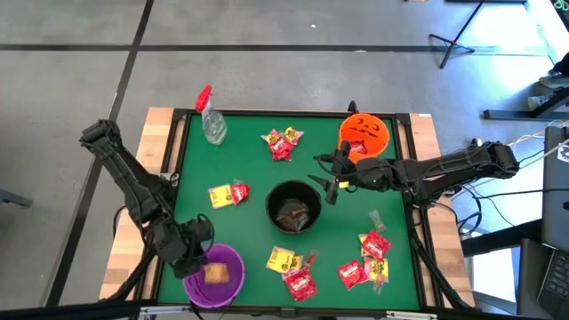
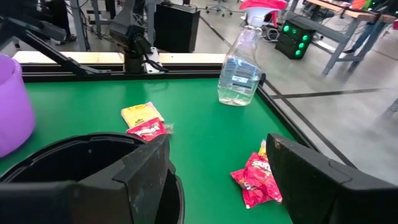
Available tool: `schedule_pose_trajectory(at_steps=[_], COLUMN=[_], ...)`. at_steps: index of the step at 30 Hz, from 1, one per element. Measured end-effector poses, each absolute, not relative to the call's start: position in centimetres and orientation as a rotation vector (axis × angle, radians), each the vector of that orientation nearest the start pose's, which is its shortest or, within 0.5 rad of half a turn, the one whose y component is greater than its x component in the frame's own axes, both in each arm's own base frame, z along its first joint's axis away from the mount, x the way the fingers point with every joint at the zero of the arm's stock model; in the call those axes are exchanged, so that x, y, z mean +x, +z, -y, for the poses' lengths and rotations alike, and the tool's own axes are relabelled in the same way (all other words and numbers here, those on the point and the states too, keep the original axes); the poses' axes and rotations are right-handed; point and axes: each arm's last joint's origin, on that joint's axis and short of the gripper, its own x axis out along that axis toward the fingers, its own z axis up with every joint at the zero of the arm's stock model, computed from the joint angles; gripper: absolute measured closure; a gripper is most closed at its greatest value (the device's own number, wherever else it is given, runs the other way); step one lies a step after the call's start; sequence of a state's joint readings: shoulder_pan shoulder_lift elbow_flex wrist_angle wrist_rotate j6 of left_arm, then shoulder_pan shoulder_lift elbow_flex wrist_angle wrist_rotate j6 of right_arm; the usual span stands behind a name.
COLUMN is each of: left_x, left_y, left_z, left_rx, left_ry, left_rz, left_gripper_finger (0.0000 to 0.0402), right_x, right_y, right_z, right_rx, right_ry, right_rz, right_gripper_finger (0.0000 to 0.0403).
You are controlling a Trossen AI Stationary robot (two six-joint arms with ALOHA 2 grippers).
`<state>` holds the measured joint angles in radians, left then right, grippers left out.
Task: Sort candy
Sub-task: Put the red candy into the orange bucket
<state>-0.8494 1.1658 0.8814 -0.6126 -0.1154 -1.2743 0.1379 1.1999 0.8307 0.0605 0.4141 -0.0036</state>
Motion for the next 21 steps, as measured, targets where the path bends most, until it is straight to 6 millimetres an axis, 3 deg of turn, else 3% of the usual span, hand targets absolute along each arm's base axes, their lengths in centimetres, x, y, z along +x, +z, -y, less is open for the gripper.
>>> schedule_pose_trajectory(at_steps=[7, 12, 17, 21], left_x=[15.4, 15.6, 15.6, 16.2], left_y=[26.5, 28.3, 29.5, 29.9], left_z=[16.5, 15.3, 13.2, 11.2], left_rx=[-0.78, -0.821, -0.683, -0.437], left_ry=[-0.111, -0.152, -0.112, -0.022], left_rz=[-1.09, -0.952, -0.786, -0.652], left_gripper_finger=[0.0306, 0.0304, 0.0304, 0.0304], right_x=[26.3, 26.3, 26.4, 26.4], right_y=[28.8, 28.9, 28.9, 28.9], right_z=[-2.5, -2.5, -2.5, -2.5], right_rx=[-0.087, -0.088, -0.09, -0.102], right_ry=[-0.269, -0.269, -0.269, -0.268], right_rz=[-0.298, -0.298, -0.296, -0.297], right_gripper_finger=[0.0135, 0.0135, 0.0135, 0.0135])
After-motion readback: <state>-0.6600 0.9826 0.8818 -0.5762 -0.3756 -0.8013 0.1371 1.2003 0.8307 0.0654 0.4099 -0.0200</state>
